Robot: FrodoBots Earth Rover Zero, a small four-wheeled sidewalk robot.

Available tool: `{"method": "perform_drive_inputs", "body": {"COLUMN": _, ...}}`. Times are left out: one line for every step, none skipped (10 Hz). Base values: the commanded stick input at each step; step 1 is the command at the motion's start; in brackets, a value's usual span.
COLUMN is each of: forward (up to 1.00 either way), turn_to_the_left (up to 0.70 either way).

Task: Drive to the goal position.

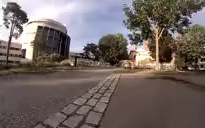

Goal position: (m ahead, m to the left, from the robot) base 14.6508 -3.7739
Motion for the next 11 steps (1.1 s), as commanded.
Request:
{"method": "perform_drive_inputs", "body": {"forward": 0.45, "turn_to_the_left": 0.01}}
{"method": "perform_drive_inputs", "body": {"forward": 0.45, "turn_to_the_left": 0.0}}
{"method": "perform_drive_inputs", "body": {"forward": 0.45, "turn_to_the_left": 0.0}}
{"method": "perform_drive_inputs", "body": {"forward": 0.45, "turn_to_the_left": 0.0}}
{"method": "perform_drive_inputs", "body": {"forward": 0.45, "turn_to_the_left": 0.0}}
{"method": "perform_drive_inputs", "body": {"forward": 0.45, "turn_to_the_left": 0.0}}
{"method": "perform_drive_inputs", "body": {"forward": 0.45, "turn_to_the_left": 0.0}}
{"method": "perform_drive_inputs", "body": {"forward": 0.45, "turn_to_the_left": 0.0}}
{"method": "perform_drive_inputs", "body": {"forward": 0.45, "turn_to_the_left": 0.0}}
{"method": "perform_drive_inputs", "body": {"forward": 0.45, "turn_to_the_left": 0.0}}
{"method": "perform_drive_inputs", "body": {"forward": 0.45, "turn_to_the_left": 0.0}}
